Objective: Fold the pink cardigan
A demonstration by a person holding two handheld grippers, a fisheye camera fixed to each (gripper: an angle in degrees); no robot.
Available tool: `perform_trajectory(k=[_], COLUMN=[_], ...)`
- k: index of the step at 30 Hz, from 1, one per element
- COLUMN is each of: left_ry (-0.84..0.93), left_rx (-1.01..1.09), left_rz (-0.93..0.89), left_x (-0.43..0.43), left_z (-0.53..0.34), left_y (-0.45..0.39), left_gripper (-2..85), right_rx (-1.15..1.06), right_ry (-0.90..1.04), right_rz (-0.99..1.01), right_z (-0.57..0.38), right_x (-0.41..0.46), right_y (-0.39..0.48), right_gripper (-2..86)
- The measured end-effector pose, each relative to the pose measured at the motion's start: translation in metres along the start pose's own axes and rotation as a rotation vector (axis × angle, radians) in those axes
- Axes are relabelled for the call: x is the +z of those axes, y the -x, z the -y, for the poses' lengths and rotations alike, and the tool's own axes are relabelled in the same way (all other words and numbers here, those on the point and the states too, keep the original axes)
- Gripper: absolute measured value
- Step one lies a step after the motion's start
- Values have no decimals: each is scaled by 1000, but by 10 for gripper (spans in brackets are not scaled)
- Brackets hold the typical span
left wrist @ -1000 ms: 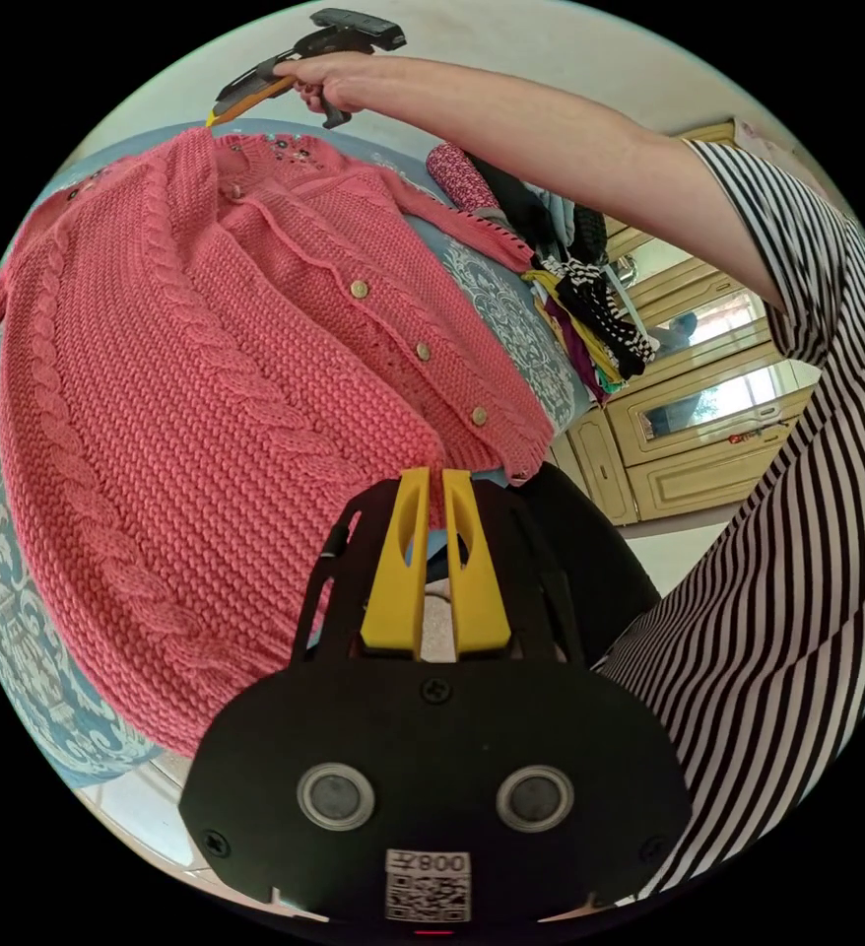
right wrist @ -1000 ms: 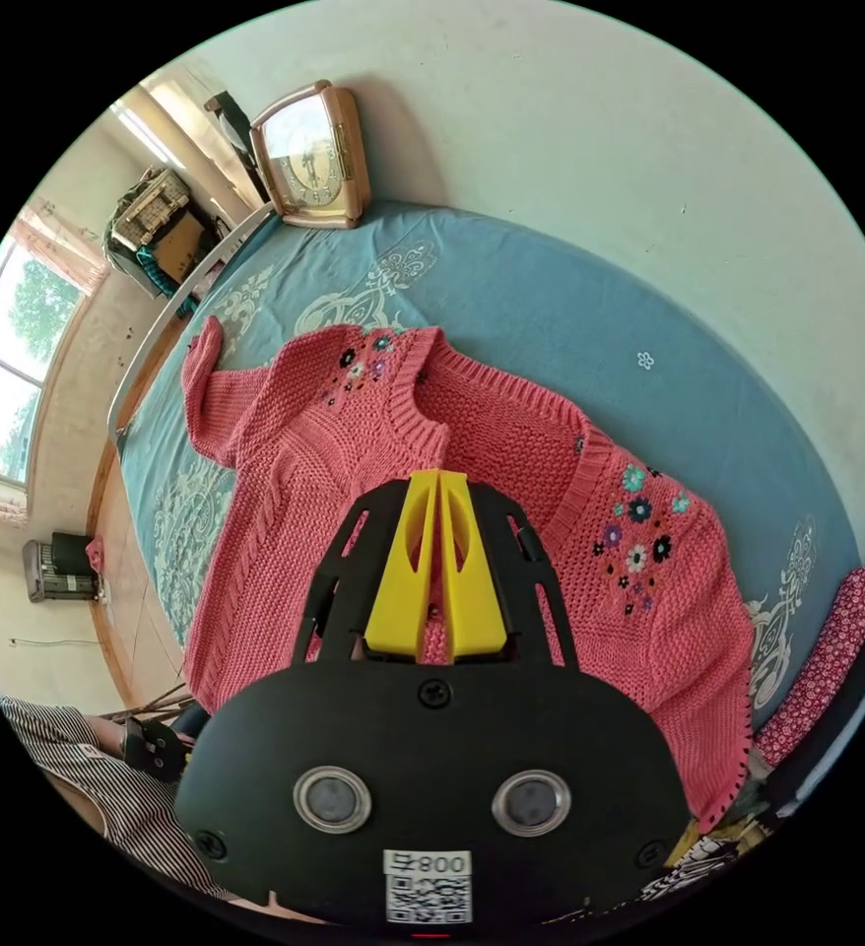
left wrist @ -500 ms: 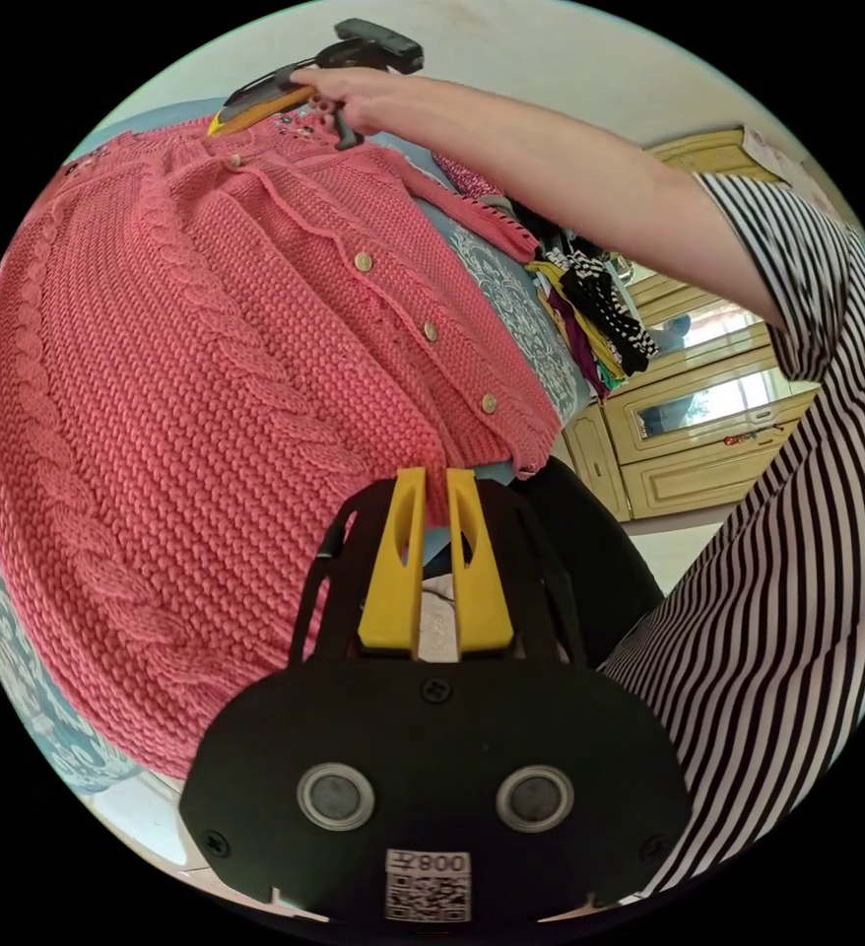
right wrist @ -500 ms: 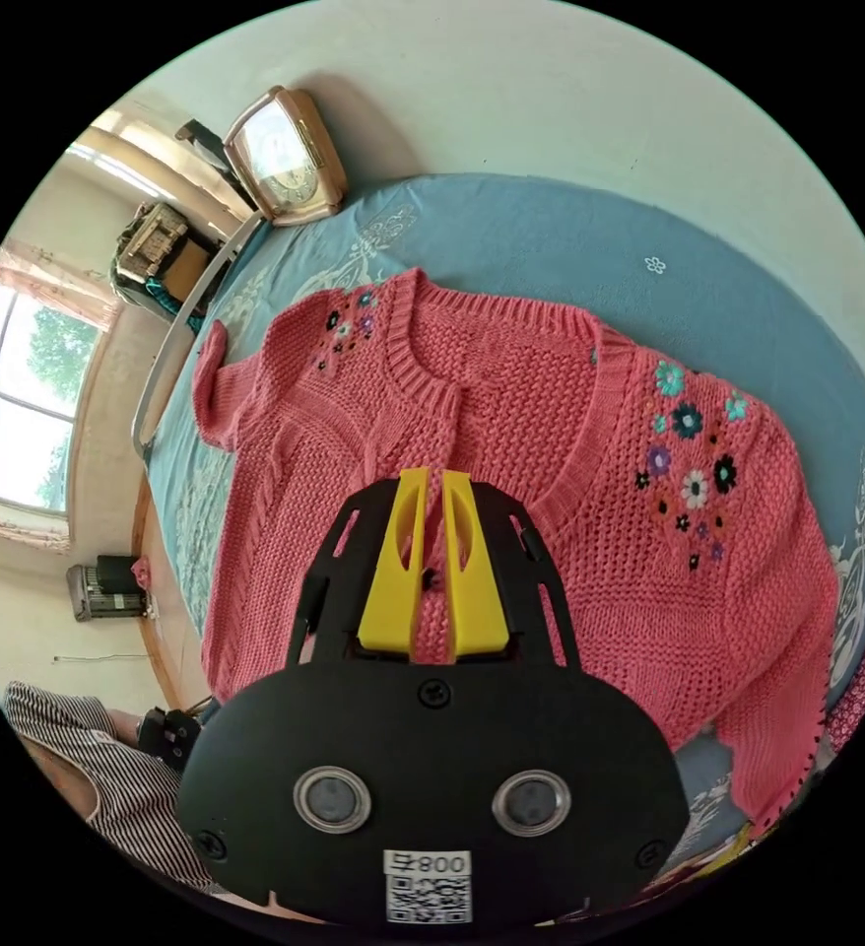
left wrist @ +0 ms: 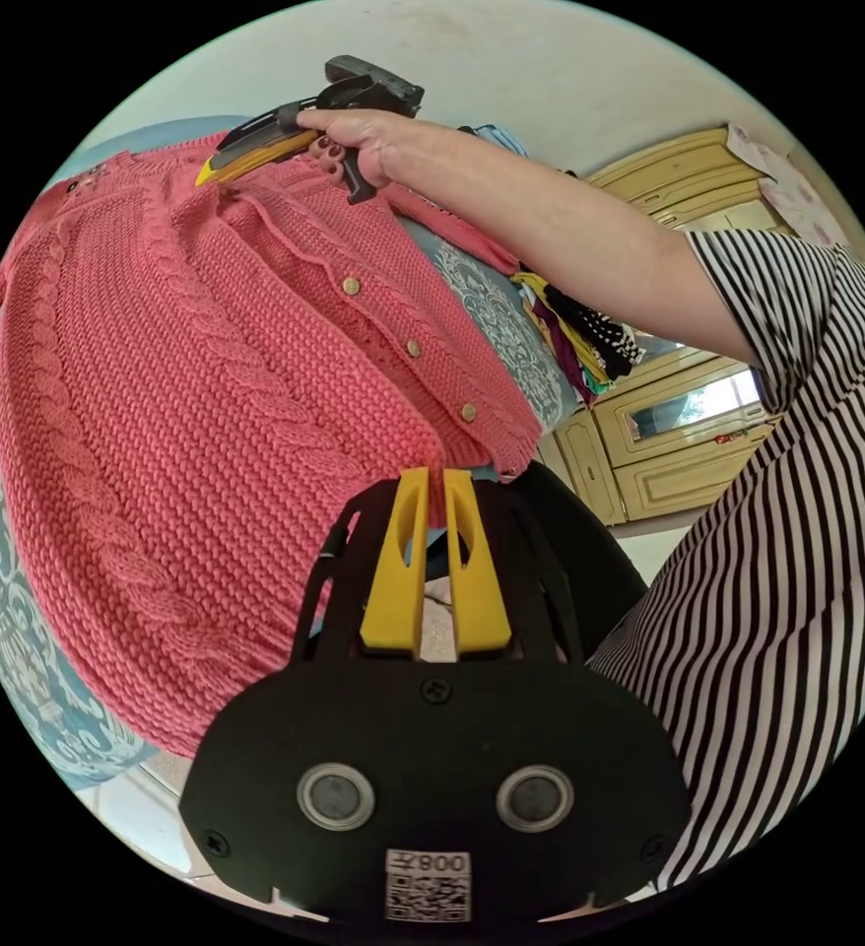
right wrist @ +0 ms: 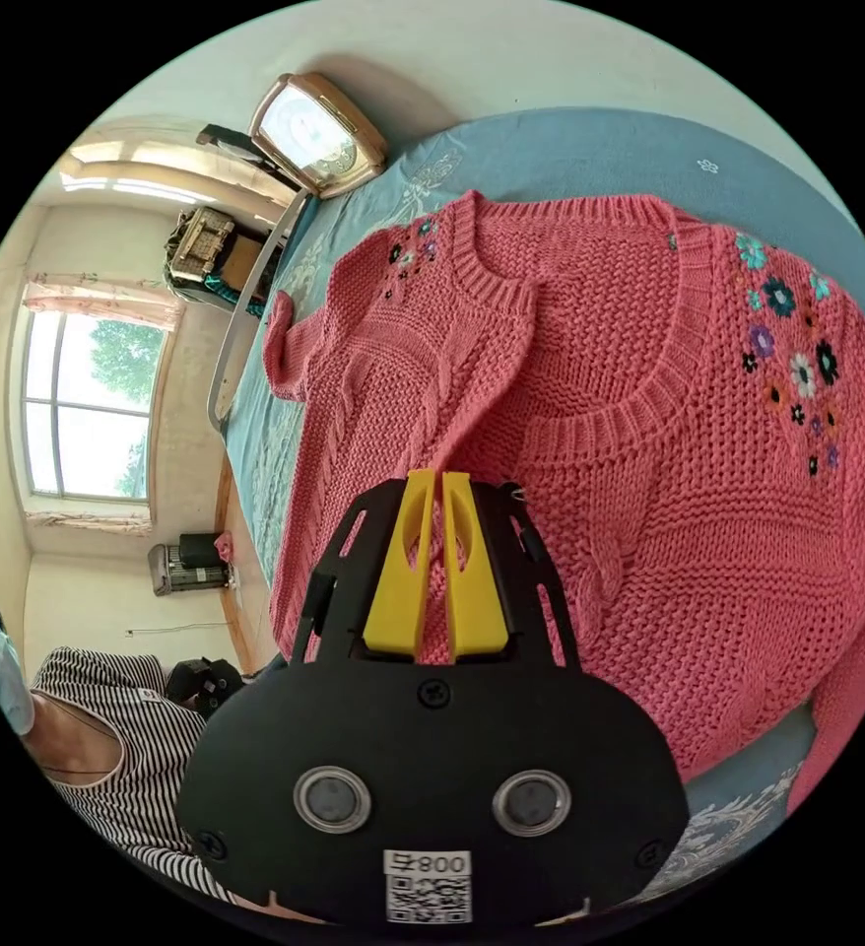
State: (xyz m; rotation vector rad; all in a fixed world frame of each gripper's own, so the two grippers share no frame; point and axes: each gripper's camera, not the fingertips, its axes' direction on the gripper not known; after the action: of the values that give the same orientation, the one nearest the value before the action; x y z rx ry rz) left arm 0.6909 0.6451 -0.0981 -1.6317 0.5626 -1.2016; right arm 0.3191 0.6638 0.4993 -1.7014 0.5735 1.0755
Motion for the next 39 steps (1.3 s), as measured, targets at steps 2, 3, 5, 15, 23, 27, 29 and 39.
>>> perform_trajectory(k=[2,3,5,15,23,27,29,39], left_ry=[-1,5,31,-81,-175,-93,-106,-141], left_rx=[8,10,8,-27,-320,-403,-420,-551], left_rz=[-9,-10,19,180,440,506,467,318], left_x=[1,2,11,-30,-103,-98,-97,-120], left_z=[-6,-7,-12,-61,-135,-147,-153,-180], left_y=[-1,-1,1,-19,12,34,40,50], left_gripper=[31,31,35,55,44,41,43,93], right_rx=[-26,-29,-16,103,-107,-153,-159,55], right_ry=[-17,-18,4,-43,28,195,202,21], right_rz=[-59,-83,-190,-283,-183,-253,-311,-347], right_z=[-10,-12,-17,-80,-247,-294,-311,-380], right_x=[-12,-13,-10,-7,33,94,113,40], right_y=[11,13,13,19,128,156,159,132], right_gripper=[13,12,10,7,2,2,3,25])
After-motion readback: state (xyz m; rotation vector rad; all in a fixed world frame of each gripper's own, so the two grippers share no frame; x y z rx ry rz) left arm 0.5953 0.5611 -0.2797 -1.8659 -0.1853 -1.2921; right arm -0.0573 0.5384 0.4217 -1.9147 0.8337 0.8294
